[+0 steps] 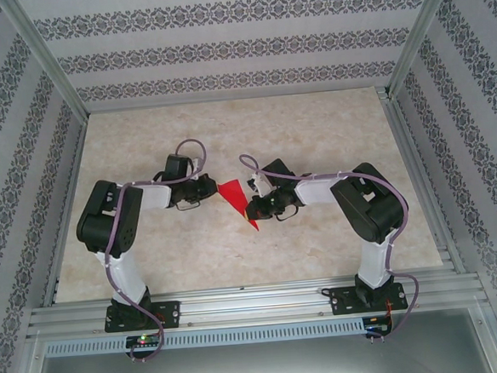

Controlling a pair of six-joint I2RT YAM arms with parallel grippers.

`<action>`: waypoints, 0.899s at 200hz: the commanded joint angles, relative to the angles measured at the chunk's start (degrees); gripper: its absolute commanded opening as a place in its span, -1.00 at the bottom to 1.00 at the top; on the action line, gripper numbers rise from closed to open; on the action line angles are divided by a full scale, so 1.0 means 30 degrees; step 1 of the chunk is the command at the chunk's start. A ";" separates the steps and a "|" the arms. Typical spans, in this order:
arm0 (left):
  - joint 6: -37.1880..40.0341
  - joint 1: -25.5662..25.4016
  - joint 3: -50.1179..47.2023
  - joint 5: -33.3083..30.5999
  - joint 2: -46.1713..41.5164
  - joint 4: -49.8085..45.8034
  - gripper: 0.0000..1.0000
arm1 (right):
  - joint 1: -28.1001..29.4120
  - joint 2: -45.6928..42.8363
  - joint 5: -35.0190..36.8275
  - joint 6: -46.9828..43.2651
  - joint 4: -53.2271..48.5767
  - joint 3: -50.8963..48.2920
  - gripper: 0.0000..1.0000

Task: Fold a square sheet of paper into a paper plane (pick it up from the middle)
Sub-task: Fold the wing for the fifth time at the center of the table.

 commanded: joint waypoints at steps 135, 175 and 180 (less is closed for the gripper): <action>-0.3264 -0.1996 0.3464 -0.7085 -0.5884 -1.2252 0.49 | -0.1384 -0.8830 0.5443 0.2133 -0.3759 -0.0937 0.43; -0.5172 -0.5218 0.4979 -0.9558 -0.4939 -1.4230 0.74 | -0.2212 -1.0690 0.8188 0.2530 -0.3757 -0.2562 0.79; -0.5322 -0.5599 0.5202 -0.9817 -0.4635 -1.4425 0.75 | -0.2346 -1.0845 0.8322 0.2642 -0.3775 -0.2670 0.80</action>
